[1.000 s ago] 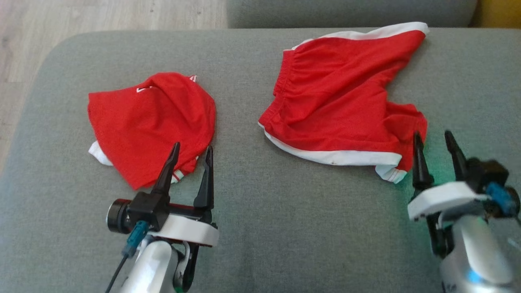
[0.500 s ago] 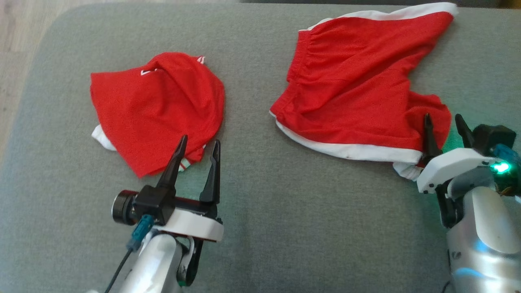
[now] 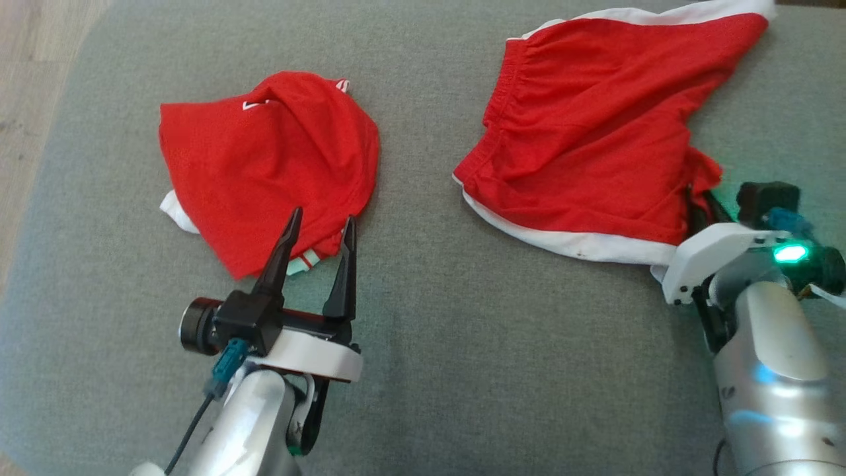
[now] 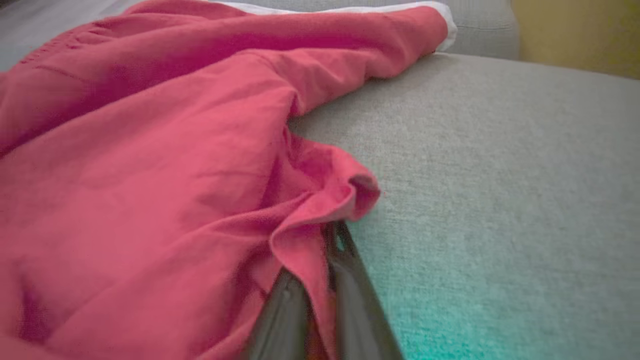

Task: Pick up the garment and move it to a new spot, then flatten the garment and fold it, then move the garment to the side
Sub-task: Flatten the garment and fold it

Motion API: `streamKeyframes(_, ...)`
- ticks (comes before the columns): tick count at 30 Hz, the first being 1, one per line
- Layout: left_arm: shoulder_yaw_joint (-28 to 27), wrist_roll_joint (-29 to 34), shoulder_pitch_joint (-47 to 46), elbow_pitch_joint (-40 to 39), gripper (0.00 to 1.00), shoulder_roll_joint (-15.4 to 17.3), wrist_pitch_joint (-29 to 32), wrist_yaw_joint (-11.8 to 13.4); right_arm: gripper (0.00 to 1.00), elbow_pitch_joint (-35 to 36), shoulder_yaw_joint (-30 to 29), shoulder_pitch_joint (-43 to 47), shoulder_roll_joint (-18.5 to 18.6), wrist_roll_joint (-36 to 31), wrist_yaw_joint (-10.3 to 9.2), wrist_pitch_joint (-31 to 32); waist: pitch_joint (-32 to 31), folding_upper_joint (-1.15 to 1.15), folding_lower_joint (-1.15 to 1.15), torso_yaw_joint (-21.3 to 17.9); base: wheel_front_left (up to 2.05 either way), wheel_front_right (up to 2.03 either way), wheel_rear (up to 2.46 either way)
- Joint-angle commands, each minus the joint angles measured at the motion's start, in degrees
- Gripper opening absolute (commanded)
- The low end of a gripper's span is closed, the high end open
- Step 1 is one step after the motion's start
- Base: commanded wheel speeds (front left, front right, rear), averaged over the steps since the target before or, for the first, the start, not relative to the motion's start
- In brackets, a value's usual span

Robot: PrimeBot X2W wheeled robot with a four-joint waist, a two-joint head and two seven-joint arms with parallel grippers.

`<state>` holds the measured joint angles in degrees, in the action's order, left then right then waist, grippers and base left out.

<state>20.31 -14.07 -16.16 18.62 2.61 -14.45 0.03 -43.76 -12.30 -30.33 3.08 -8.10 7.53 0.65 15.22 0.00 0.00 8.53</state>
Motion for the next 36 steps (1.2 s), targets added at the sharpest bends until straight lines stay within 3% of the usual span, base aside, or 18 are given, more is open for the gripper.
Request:
streamKeyframes(1, -1.91, 0.12, -1.19, -1.37, 1.00, 0.27, -0.55, 0.35, 0.00, 0.81, 1.46, -0.80, -0.10, -1.92, -0.04, -0.67, -0.60, 0.00, 0.00, -0.37, 0.00, 0.00, 0.00)
streamKeyframes(8, -1.82, 0.06, -0.36, -1.41, 1.00, 0.27, -0.55, 0.40, 0.00, 5.27, 2.78, -1.17, 6.52, -7.27, -0.04, -1.30, -2.95, 0.00, 0.00, -1.15, 0.00, 0.00, 0.00)
streamKeyframes(15, -1.67, -0.26, 0.24, -1.55, 1.00, 0.27, -0.55, 0.64, 0.00, 9.75, 7.96, -0.11, 15.60, -7.57, -0.04, 2.60, -4.30, 0.00, 0.00, -1.65, 0.00, 0.00, 0.00)
streamKeyframes(20, -1.39, -0.49, 0.22, -1.58, 1.00, 0.27, -0.55, 0.77, 0.00, 11.12, 10.26, 1.15, 19.59, -6.89, -0.04, 5.19, -4.62, 0.00, 0.00, -1.66, 0.00, 0.00, 0.00)
streamKeyframes(21, -1.38, -0.50, 0.21, -1.57, 1.00, 0.27, -0.55, 0.77, 0.33, 11.62, 9.96, 1.25, 19.81, -6.77, -0.04, 5.20, -4.65, 0.00, 0.00, -1.66, 0.00, 0.00, 0.00)
streamKeyframes(22, -1.40, -0.49, 0.20, -1.57, 1.00, 0.27, -0.55, 0.76, 1.00, 12.21, 9.24, 1.35, 19.60, -6.57, -0.04, 5.10, -4.69, 0.00, 0.00, -1.66, 0.00, 0.00, 0.00)
streamKeyframes(27, -1.73, -0.15, -0.04, -1.63, 1.00, 0.27, -0.55, 0.65, 1.00, 16.30, 5.36, 2.49, 15.63, -5.71, -0.04, 3.08, -4.94, 0.00, 0.00, -1.93, 0.00, 0.00, 0.00)
streamKeyframes(36, -2.86, 0.94, -0.05, -2.38, 1.00, 0.27, -0.55, -0.06, 1.00, 25.06, 1.12, 6.94, 2.47, -0.98, -0.04, -6.68, -5.63, 0.00, 0.00, -4.39, 0.00, 0.00, 0.00)
